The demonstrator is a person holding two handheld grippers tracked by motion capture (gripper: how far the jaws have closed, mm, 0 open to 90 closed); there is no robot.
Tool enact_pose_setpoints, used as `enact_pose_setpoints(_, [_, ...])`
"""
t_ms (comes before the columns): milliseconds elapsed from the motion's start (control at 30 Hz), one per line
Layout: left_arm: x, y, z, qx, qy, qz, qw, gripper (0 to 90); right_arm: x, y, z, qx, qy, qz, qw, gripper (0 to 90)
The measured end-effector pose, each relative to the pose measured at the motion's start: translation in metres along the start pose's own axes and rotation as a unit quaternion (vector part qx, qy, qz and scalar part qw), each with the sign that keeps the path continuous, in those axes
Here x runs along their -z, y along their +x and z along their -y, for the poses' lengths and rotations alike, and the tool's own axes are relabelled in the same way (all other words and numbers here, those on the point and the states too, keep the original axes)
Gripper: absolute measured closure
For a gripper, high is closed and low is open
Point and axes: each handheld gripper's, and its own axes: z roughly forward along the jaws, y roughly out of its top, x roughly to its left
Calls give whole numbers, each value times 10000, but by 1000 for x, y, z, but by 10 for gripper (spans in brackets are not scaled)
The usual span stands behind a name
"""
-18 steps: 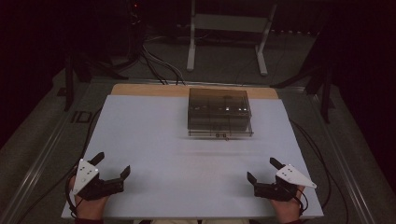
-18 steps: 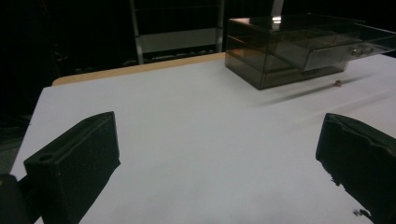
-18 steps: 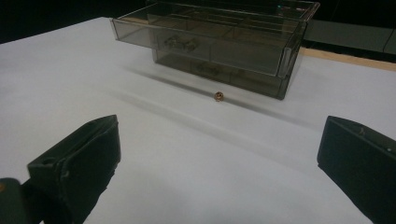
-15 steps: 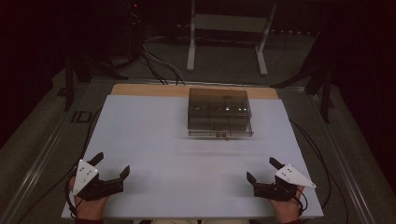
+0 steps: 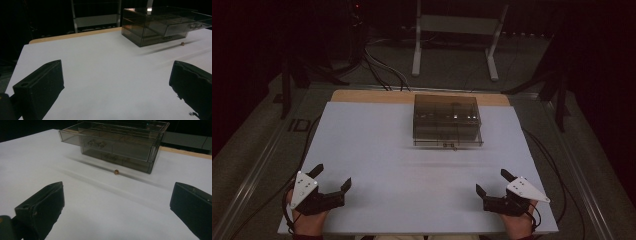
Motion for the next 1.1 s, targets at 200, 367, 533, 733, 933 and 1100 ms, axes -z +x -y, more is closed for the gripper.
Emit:
enact_pose_setpoints(200, [-1, -1, 1, 22, 7, 3, 10000, 5, 0, 0, 0, -13, -8, -7, 10000, 1])
enact_pose_setpoints(367, [-1, -1, 2, 18, 9, -6, 10000, 5, -1, 1, 1, -11, -8, -15, 10000, 1])
enact_pose_setpoints(533, [-2, -1, 3, 38, -6, -31, 10000, 5, -1, 0, 1, -23, -2, -10, 10000, 1])
enact_pose_setpoints(733, [-2, 0, 3, 38, -2, -60, 10000, 5, -1, 0, 1, -17, 0, 4, 10000, 1])
enact_pose_setpoints(933, [-3, 0, 4, 69, -2, -62, 10000, 5, -2, 1, 1, 2, 25, 40, 10000, 1])
enact_pose_setpoints(1100, [-4, 1, 5, 88, 12, -60, 9999, 5, -2, 2, -1, 10, 35, 67, 10000, 1])
